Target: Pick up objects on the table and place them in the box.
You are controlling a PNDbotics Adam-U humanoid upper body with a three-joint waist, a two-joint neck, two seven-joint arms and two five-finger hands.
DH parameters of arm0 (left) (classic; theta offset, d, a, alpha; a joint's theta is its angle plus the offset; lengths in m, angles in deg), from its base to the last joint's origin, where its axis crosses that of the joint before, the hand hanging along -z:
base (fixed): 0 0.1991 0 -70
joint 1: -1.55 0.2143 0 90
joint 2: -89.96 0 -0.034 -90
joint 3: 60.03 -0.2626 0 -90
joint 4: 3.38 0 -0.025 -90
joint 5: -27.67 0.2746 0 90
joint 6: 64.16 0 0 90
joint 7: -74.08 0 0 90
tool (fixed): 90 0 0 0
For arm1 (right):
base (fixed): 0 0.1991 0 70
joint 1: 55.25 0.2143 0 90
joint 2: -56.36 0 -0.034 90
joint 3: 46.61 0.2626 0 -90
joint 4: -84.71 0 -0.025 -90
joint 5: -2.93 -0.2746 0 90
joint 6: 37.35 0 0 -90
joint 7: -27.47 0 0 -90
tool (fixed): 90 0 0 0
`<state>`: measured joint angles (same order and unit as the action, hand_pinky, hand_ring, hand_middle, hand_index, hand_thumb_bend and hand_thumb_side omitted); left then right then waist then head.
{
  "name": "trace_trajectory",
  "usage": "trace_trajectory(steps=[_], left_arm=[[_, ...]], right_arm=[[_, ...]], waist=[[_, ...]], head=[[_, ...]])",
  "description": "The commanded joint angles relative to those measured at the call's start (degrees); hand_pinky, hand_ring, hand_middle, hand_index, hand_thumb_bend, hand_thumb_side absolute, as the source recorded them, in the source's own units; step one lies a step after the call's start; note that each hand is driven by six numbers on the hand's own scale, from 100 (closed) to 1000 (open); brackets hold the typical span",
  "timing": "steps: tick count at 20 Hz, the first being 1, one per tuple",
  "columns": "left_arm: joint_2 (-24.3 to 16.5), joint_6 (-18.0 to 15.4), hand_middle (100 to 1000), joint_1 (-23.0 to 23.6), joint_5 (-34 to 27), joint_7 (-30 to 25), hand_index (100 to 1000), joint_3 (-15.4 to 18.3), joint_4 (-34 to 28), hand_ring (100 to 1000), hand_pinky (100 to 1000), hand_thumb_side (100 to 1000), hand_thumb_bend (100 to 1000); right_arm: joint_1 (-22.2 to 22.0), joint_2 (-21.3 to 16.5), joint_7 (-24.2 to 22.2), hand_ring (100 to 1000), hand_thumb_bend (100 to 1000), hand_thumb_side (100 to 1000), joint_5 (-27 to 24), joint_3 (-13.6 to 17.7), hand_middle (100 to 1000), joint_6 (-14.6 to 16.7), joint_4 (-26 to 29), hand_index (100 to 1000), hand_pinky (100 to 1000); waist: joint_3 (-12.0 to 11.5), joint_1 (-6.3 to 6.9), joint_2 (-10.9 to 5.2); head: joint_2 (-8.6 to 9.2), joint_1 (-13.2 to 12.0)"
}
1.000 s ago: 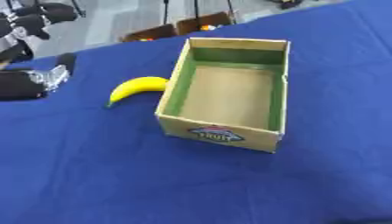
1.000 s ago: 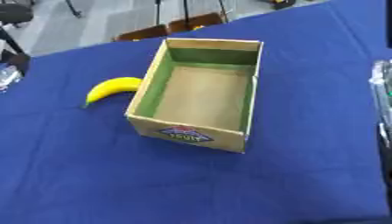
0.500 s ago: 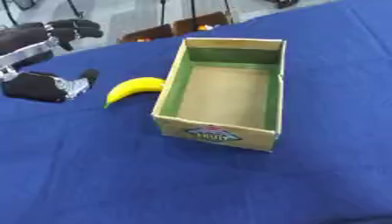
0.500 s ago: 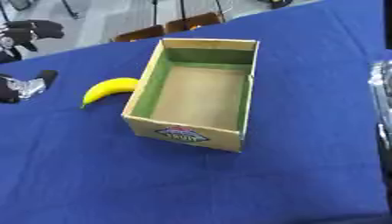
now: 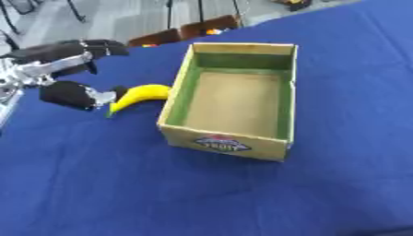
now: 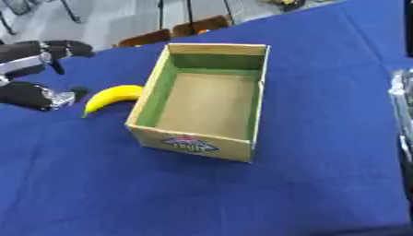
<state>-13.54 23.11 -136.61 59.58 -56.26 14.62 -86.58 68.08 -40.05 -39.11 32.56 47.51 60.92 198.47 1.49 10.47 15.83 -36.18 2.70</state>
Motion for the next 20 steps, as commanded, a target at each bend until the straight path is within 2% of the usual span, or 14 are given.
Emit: trace_trajectory(steps=[1,5,6,9,17,20], left_arm=[[0.19,-0.06,1000,-2.13,3.18,-0.78,1000,0.51,3.23,1000,757,549,233],[2.24,0.73,1000,-3.56,6.07,-0.44,1000,0.78,8.14,1000,853,515,189],[2.67,1.1,1000,-3.89,6.57,-0.17,1000,0.92,9.34,1000,946,510,178],[3.7,1.39,1000,-4.56,7.45,0.61,1000,0.89,12.0,1000,997,526,171],[5.88,0.52,1000,-6.21,9.71,2.77,1000,1.54,17.43,1000,1000,533,202],[6.53,0.38,1000,-6.72,11.03,4.45,1000,2.37,19.85,1000,1000,501,202]], right_arm=[[1.14,-0.53,-0.16,883,100,1000,-0.33,-0.11,768,0.0,0.83,923,783],[1.3,-0.46,-0.16,882,100,1000,-0.42,-0.2,766,0.0,0.83,923,784],[1.34,-0.42,-0.16,881,100,1000,-0.44,-0.22,766,0.0,0.83,923,784],[1.49,-0.34,-0.16,880,100,1000,-0.49,-0.26,764,0.03,0.83,924,784],[1.87,-0.32,-0.13,879,100,1000,-0.65,-0.29,762,-0.04,0.83,925,786],[2.13,-0.37,-0.15,879,100,1000,-0.7,-0.33,762,-0.02,0.83,925,787]], waist=[[0.08,-0.36,-1.26],[0.4,-0.32,-1.18],[0.49,-0.31,-1.16],[0.82,-0.25,-1.03],[1.78,-0.04,-0.53],[2.28,0.05,-0.19]], head=[[0.65,-0.31],[0.96,-0.4],[1.08,-0.44],[1.52,-0.5],[2.79,-0.87],[3.35,-0.99]])
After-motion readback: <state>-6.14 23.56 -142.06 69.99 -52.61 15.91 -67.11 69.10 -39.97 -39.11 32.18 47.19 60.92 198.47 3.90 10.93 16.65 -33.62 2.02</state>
